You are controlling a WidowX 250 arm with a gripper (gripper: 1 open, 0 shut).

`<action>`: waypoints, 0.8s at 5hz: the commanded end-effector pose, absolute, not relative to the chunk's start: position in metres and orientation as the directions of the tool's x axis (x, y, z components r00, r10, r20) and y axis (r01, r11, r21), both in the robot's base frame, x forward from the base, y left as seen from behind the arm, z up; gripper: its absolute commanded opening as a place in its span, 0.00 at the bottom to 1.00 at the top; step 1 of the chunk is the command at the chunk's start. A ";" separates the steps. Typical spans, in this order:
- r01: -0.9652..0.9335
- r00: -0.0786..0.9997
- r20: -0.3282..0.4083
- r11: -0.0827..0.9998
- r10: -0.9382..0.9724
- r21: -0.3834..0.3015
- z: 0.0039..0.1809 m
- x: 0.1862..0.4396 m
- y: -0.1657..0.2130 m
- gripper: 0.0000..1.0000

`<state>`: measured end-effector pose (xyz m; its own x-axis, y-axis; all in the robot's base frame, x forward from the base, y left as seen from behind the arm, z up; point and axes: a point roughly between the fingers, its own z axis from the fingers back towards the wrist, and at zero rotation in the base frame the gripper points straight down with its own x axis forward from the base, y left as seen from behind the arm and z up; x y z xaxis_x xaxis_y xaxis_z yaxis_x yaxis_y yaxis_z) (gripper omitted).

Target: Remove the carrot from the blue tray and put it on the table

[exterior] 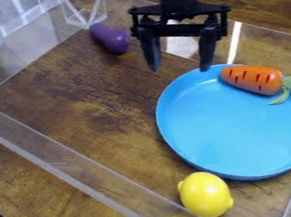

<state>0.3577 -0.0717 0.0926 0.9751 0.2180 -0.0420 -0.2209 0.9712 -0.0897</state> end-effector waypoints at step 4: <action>-0.531 0.830 0.065 0.820 0.554 -0.214 0.094 0.402 -0.103 1.00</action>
<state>0.3932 -0.0937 0.0672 0.8246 0.5656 0.0102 -0.5572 0.8151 -0.1584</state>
